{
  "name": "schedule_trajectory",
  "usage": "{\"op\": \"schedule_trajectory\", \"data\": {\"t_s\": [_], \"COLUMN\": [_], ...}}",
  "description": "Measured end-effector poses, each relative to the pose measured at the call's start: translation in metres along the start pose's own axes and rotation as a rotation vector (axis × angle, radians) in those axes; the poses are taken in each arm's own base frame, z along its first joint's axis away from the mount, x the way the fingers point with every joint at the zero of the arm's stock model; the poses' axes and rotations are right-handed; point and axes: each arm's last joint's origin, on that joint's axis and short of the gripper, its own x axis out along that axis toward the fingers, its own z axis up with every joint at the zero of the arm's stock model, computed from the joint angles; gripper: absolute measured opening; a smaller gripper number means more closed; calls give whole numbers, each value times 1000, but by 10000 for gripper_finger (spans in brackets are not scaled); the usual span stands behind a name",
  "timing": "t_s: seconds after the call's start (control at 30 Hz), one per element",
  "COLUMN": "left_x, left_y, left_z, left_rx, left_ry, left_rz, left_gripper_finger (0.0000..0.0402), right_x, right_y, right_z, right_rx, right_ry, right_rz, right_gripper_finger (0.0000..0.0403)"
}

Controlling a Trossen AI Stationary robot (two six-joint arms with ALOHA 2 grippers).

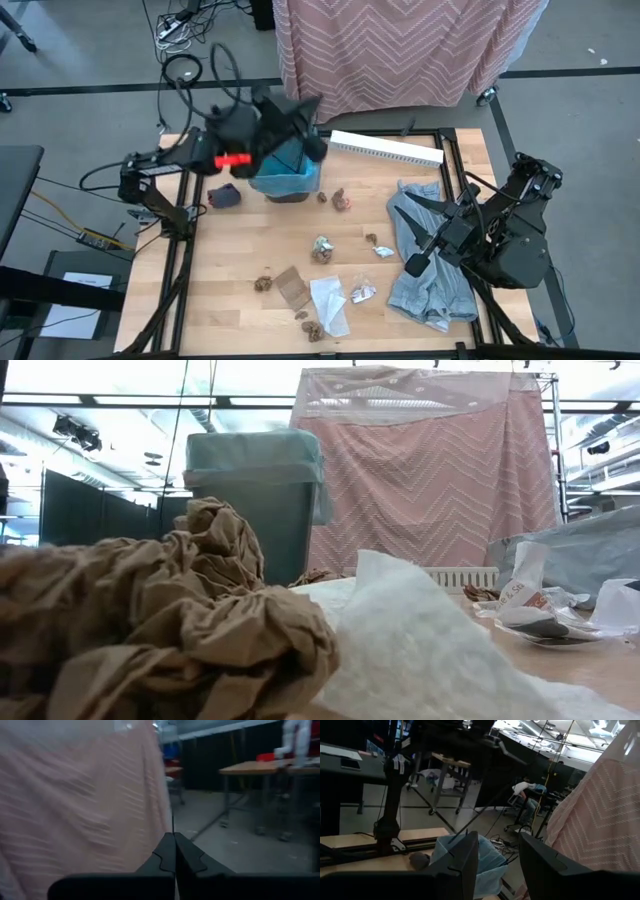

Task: Place trash/remove bag and relplace
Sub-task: Put the black zip tie into the black trash bin

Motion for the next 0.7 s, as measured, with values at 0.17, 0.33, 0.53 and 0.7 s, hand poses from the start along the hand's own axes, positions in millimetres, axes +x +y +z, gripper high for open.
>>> {"op": "schedule_trajectory", "data": {"t_s": [0.17, 0.33, 0.53, 0.7], "left_x": [19, 39, 39, 21], "left_y": [24, 43, 65, 90], "left_z": [1, -15, -41, -69], "left_rx": [29, -2, 24, -95], "left_ry": [-38, -3, 14, -107], "left_rz": [4, -18, -5, 10], "left_gripper_finger": [0, 0, 0, 0], "right_x": [0, -2, -4, -5], "right_y": [0, 0, 0, 0], "right_z": [0, 0, 0, 0], "right_rx": [0, -1, -2, 15], "right_ry": [0, -2, -4, -5], "right_rz": [0, 6, 15, 18], "right_gripper_finger": [127, 127, 126, 126]}}
